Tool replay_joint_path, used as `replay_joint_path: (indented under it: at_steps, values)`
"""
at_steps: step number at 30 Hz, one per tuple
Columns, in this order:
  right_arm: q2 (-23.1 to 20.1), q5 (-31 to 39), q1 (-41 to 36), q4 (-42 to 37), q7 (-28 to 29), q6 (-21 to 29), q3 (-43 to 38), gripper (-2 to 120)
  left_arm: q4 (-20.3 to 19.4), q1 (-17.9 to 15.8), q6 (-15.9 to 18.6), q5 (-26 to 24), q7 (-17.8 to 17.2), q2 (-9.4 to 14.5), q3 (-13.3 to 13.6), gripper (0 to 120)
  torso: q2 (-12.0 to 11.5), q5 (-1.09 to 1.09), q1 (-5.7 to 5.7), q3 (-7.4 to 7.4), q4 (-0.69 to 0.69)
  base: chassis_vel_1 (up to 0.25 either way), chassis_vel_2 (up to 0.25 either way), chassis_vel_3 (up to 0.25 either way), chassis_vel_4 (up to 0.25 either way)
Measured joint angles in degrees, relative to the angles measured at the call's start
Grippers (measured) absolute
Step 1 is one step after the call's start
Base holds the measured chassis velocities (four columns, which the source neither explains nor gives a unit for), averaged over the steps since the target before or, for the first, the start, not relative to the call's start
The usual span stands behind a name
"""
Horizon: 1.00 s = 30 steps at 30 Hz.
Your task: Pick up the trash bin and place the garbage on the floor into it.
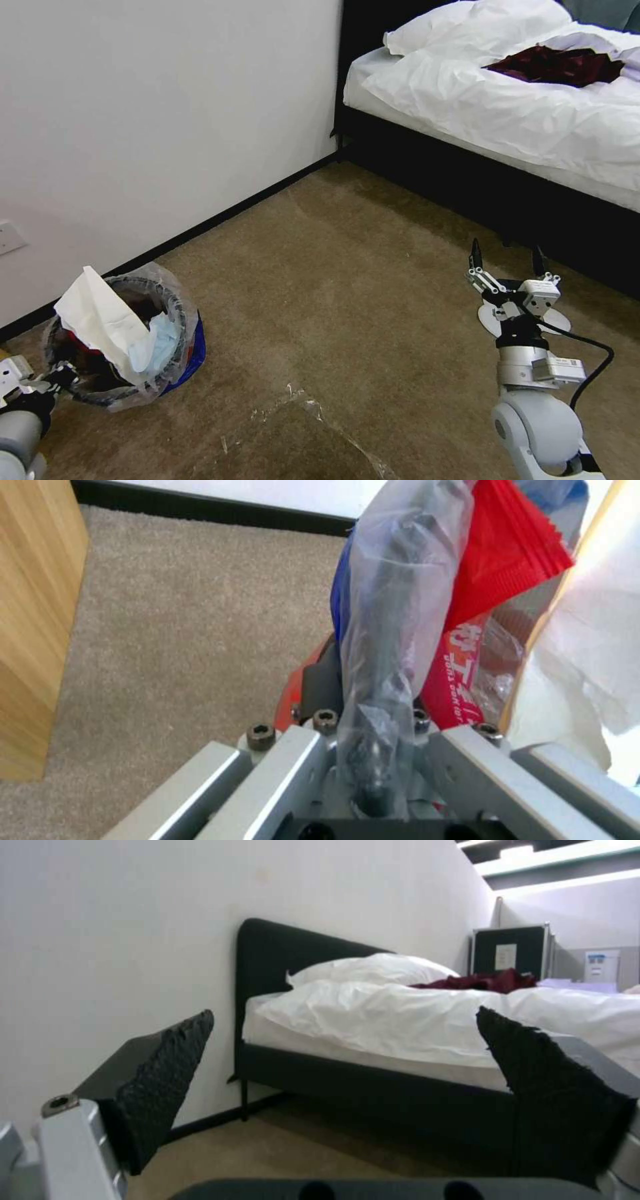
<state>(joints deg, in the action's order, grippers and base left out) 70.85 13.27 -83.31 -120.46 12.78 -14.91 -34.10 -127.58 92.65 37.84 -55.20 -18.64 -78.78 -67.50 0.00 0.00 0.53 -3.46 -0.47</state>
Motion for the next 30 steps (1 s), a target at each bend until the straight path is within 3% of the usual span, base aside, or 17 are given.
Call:
replay_joint_path:
  at_steps: [17,22,30]
  values:
    - [0.42,0.06,-0.53,0.09,-1.65,0.29,0.05,100,0.47,-0.04,-0.56,0.13,0.15,0.19,-0.26,0,0.0,0.0,0.0,0.0,0.0,0.0,0.0,0.0,0.0]
    - [0.45,-0.14,-0.17,0.59,-1.67,0.18,0.09,100,1.03,-0.09,-2.0,0.93,2.13,0.21,-0.26,0,0.0,0.0,0.0,-0.01,0.0,0.0,0.0,0.0,0.0]
    - [0.39,-0.26,0.31,1.05,-1.66,0.13,-0.07,100,1.56,-0.13,-2.55,2.38,2.42,0.09,-0.24,0,0.0,0.0,0.01,-0.01,0.0,0.0,0.0,0.0,0.0]
